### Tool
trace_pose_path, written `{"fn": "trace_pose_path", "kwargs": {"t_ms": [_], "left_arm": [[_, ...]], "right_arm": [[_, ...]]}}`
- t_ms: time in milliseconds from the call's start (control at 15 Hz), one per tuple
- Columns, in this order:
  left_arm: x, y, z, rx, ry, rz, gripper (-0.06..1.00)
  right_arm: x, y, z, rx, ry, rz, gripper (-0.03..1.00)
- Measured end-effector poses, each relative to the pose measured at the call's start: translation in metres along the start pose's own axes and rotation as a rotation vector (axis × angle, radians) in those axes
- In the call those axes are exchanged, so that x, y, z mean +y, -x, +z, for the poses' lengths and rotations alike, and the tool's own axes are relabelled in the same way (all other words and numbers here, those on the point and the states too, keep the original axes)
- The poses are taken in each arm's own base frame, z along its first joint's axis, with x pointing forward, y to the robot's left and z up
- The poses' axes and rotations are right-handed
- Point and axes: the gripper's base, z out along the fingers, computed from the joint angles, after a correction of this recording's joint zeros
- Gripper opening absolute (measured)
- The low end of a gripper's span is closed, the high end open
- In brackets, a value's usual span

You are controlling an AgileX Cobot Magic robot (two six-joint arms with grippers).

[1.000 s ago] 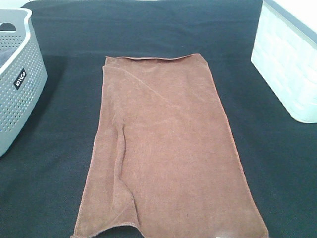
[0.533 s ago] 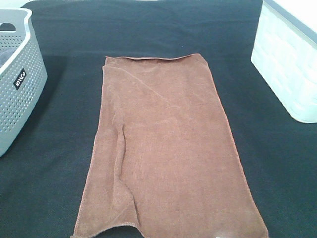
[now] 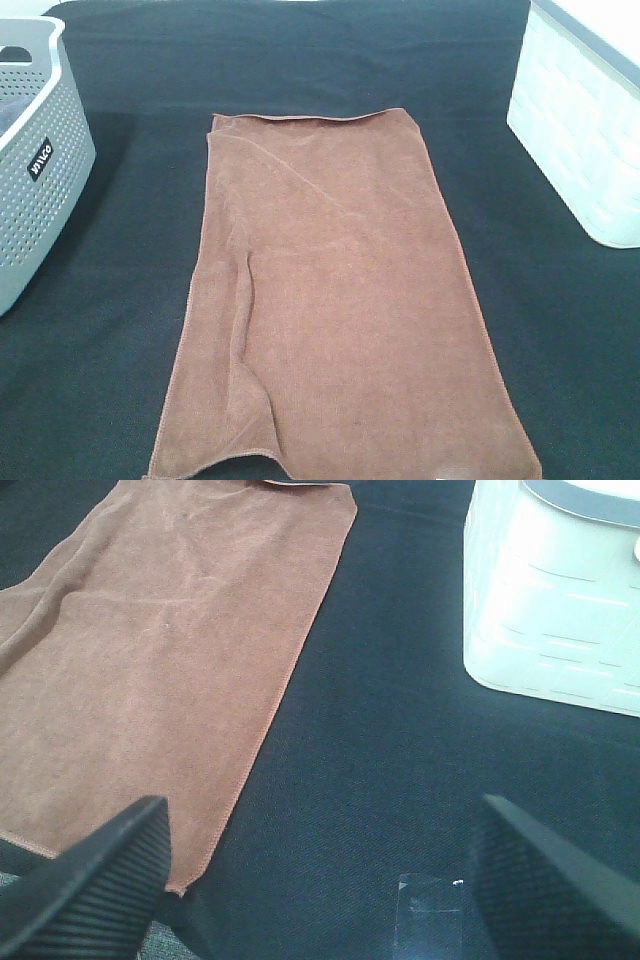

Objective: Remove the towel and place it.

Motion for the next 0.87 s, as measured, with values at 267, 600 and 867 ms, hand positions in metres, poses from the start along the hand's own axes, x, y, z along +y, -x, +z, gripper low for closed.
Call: {"fn": "trace_pose_path", "kwargs": {"t_ms": [267, 600, 867], "left_arm": [[0.0, 0.0, 0.0, 0.0, 0.0, -0.001, 0.9], [0.0, 0.0, 0.0, 0.0, 0.0, -0.001, 0.9], [0.0, 0.0, 0.0, 0.0, 0.0, -0.001, 0.9]], "right_arm": [[0.0, 0.0, 0.0, 0.0, 0.0, 0.0, 0.75], [0.0, 0.0, 0.0, 0.0, 0.0, 0.0, 0.75], [0.0, 0.0, 0.0, 0.0, 0.0, 0.0, 0.75]]}}
